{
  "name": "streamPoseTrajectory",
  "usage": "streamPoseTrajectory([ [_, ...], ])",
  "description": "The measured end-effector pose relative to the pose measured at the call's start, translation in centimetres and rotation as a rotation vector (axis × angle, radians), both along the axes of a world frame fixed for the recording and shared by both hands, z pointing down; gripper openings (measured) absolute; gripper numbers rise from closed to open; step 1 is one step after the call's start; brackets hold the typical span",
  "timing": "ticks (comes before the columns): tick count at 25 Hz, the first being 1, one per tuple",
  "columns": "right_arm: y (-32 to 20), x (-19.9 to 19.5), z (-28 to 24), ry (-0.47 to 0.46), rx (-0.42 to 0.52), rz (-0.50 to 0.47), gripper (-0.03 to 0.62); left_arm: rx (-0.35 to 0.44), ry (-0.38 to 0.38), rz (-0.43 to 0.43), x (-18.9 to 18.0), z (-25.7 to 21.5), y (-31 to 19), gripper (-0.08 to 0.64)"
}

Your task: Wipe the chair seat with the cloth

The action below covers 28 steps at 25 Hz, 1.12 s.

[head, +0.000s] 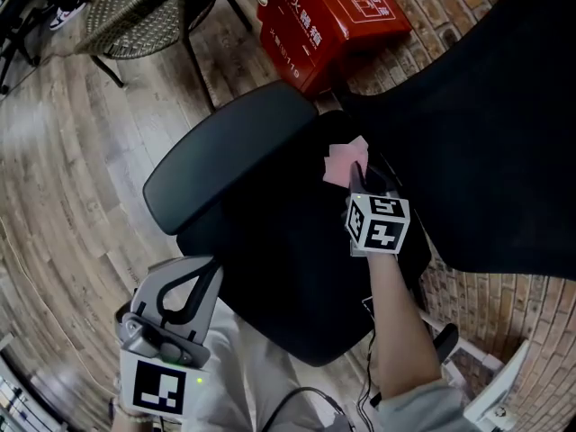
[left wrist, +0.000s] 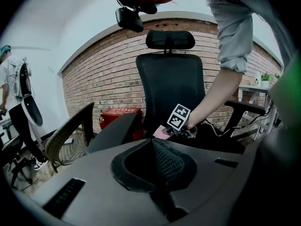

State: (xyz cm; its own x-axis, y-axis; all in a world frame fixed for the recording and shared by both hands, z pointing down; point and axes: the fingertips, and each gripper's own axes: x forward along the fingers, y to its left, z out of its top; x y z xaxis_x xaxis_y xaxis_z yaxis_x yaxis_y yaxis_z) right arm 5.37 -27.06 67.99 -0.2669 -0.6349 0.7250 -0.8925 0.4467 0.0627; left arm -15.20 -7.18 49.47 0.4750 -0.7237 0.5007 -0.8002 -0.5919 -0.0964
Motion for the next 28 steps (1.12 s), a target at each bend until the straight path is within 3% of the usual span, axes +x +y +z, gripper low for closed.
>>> streamPoseTrajectory([
  [11, 5.0, -8.6, -0.6, -0.049, -0.017, -0.206, 0.055, 0.015, -0.011, -0.054, -2.6, -0.5, 1.0, 0.018],
  [20, 12.7, -15.1, -1.1, -0.126, -0.047, -0.35, 0.055, 0.01, -0.023, -0.12, -5.0, -0.6, 2.7, 0.018],
  [28, 20.8, -20.8, -1.5, -0.16, -0.08, -0.562, 0.055, 0.011, -0.024, -0.126, -5.7, -0.5, 3.3, 0.018],
])
